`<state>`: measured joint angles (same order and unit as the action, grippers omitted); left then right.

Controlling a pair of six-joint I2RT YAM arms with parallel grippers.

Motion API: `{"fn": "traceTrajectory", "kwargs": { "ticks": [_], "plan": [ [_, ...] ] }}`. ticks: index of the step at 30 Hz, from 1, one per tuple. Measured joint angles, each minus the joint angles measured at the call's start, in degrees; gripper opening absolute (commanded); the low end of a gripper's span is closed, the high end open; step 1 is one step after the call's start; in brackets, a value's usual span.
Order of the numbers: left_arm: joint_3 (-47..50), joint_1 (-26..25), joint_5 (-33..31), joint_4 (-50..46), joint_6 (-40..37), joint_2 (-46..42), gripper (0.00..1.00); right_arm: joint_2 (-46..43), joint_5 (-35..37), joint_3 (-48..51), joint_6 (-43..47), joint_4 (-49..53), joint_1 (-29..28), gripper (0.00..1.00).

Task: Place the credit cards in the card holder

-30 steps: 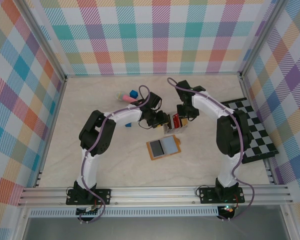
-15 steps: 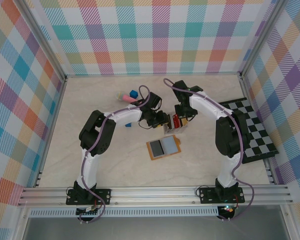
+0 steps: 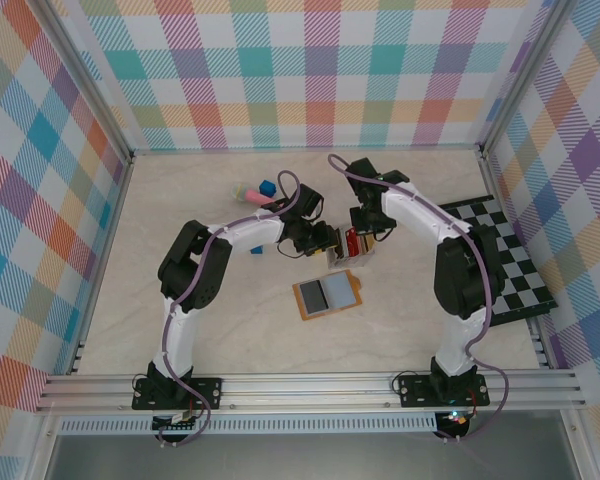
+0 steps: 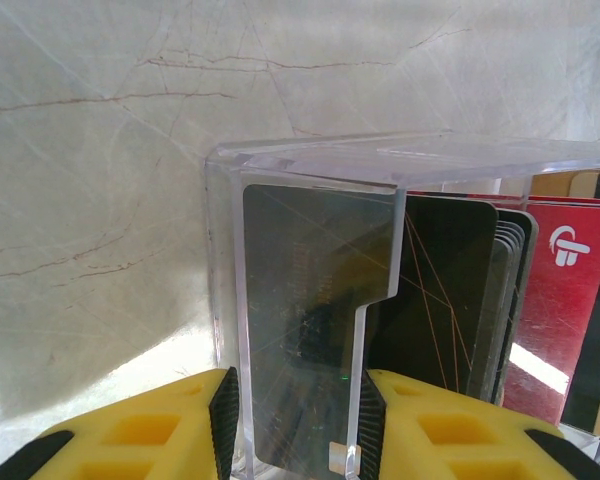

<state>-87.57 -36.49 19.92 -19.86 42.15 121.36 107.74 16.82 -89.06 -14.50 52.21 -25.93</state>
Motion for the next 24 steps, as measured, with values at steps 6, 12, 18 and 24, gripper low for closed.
{"fn": "traceTrajectory", "kwargs": {
  "ticks": [6,12,18,24],
  "plan": [
    [0.00,0.00,0.02,0.02,-0.02,0.00,0.39,-2.36,-3.39,0.00,-0.07,-0.07,0.07,0.05],
    [0.55,0.00,-0.04,0.26,-0.44,-0.13,0.46,-4.70,-8.92,0.92,-1.51,-1.14,1.18,0.02],
    [4.59,0.20,-1.09,0.70,-1.05,-4.46,0.59,-13.73,-18.78,7.61,-4.26,-5.84,4.98,0.01],
    [15.26,1.27,1.16,9.90,2.21,-17.22,0.64,-23.21,-33.97,18.91,-9.77,-15.08,8.50,0.02]
  ]
}}
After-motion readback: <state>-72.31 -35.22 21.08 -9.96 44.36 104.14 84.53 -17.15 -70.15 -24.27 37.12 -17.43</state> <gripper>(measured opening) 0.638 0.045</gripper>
